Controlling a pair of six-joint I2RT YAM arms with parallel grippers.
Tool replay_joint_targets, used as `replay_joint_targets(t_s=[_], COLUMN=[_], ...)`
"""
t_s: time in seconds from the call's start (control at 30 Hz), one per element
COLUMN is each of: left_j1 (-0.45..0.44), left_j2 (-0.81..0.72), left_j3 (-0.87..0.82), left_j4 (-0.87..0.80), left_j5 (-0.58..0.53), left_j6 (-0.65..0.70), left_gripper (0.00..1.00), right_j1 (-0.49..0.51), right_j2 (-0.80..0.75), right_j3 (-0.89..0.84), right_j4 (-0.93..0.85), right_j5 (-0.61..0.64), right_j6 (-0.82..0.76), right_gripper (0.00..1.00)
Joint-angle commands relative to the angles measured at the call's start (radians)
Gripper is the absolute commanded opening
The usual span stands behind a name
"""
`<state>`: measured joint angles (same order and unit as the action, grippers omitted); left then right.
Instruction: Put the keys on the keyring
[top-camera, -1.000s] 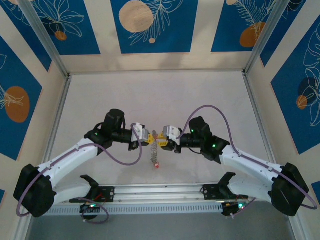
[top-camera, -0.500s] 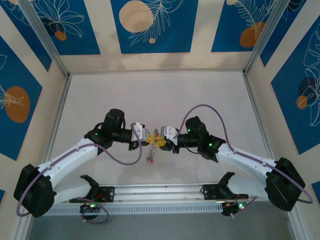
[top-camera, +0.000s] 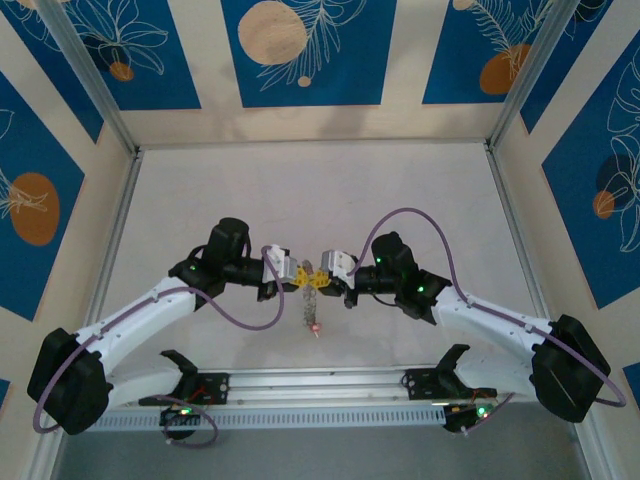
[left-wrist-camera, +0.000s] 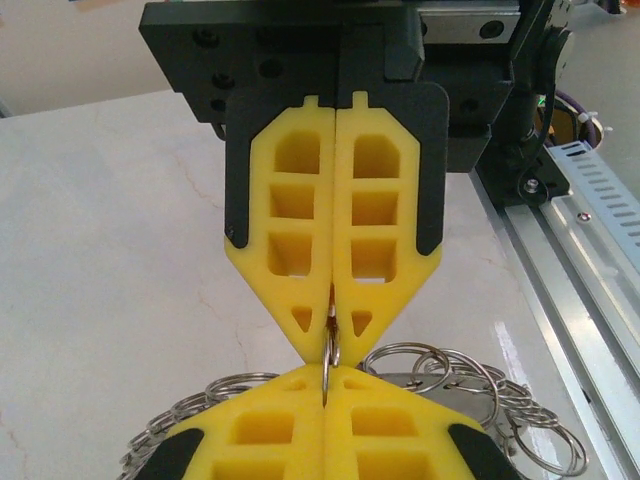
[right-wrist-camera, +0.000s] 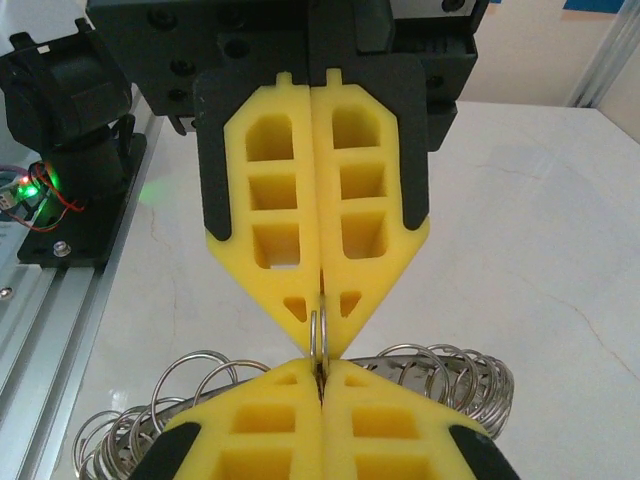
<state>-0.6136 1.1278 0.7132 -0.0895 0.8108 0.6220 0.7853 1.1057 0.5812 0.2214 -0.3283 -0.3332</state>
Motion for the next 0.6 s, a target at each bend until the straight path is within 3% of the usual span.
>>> replay_joint_targets(t_s=[0.0, 0.17, 0.5, 0.57], left_j1=[-0.011, -0.012, -0.023, -0.026], left_j2=[-0.011, 0.007, 0.062, 0.067], left_j3=[0.001, 0.022, 0.05, 0.061], left_j4=[0.039, -0.059, -0.117, -0.131], left_j5=[-0.013, -0.151, -0.199, -0.207], left_j6=[0.001, 0.022, 0.043, 0.045], left_gripper=[0.0, 0.0, 0.0, 0.06], right_j1=[0.008, -0.004, 0.001, 0.002], right_j2=[-0.007, -0.061, -0.068, -0.063], right_j3=[0.021, 0.024, 0.072, 0.073], right_j4=[-0.009, -0.05, -0.095, -0.094], right_j5=[-0.002, 0.014, 0.005, 0.009], right_j6=[-0.012, -0.034, -0.064, -0.064], right_gripper=[0.0, 0.0, 0.0, 0.0])
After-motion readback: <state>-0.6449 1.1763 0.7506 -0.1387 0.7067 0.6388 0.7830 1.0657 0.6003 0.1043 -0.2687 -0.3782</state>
